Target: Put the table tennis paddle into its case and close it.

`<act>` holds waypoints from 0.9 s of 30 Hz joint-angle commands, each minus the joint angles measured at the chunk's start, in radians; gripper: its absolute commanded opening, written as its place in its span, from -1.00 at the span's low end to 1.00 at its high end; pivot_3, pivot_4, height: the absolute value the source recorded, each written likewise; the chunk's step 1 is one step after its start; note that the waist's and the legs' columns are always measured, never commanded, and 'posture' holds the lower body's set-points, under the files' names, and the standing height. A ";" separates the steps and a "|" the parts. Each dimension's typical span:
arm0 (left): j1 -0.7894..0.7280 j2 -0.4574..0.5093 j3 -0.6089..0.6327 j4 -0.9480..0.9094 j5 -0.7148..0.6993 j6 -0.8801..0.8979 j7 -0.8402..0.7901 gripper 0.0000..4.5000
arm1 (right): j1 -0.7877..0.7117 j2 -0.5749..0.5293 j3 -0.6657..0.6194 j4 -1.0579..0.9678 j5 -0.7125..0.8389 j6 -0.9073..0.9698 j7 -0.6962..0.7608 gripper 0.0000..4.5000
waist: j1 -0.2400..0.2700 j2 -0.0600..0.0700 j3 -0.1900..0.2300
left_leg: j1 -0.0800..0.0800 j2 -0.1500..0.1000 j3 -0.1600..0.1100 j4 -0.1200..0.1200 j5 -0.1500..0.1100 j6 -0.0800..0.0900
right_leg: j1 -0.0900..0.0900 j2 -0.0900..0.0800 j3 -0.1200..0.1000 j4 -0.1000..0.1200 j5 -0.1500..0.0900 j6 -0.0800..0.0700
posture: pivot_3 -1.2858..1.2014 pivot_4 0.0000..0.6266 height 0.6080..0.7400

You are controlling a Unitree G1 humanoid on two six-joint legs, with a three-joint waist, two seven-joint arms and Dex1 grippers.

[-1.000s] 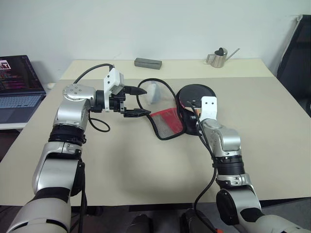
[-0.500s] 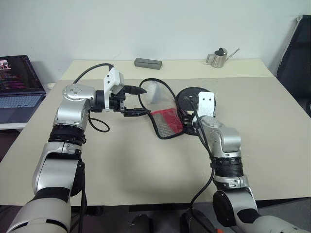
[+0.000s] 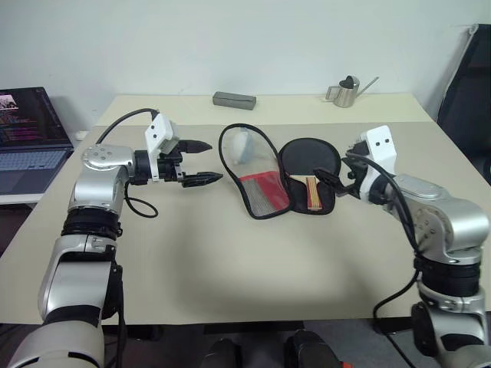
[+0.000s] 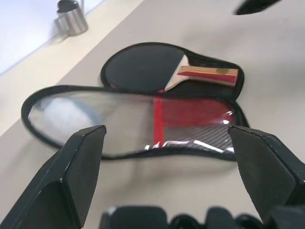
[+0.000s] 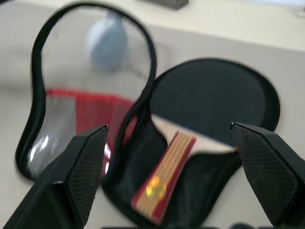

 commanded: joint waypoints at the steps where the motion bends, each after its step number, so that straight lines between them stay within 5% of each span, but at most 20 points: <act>1: 0.018 0.022 0.030 -0.024 0.000 -0.008 0.018 1.00 | -0.022 -0.051 0.011 -0.013 0.020 -0.044 0.059 0.99 | 0.000 0.000 0.000 | 0.000 0.000 0.000 0.000 0.000 0.000 | 0.000 0.000 0.000 0.000 0.000 0.000 | 0.03 -0.52 1.00; 14: -0.013 0.018 0.001 0.195 0.143 -0.147 0.201 1.00 | -0.067 -0.109 0.119 0.107 -0.049 -0.207 0.126 0.99 | 0.009 -0.001 0.000 | 0.000 -0.001 0.000 0.000 0.000 0.000 | 0.000 -0.004 -0.001 -0.001 0.000 0.000 | 0.03 -0.52 1.00; 27: -0.187 -0.125 -0.075 0.502 0.309 -0.286 0.367 1.00 | -0.030 -0.115 0.100 0.060 -0.035 -0.182 0.103 0.99 | 0.025 -0.001 0.001 | -0.001 -0.001 0.000 0.000 0.000 0.000 | 0.000 -0.004 -0.001 -0.003 0.000 0.000 | 0.03 -0.52 1.00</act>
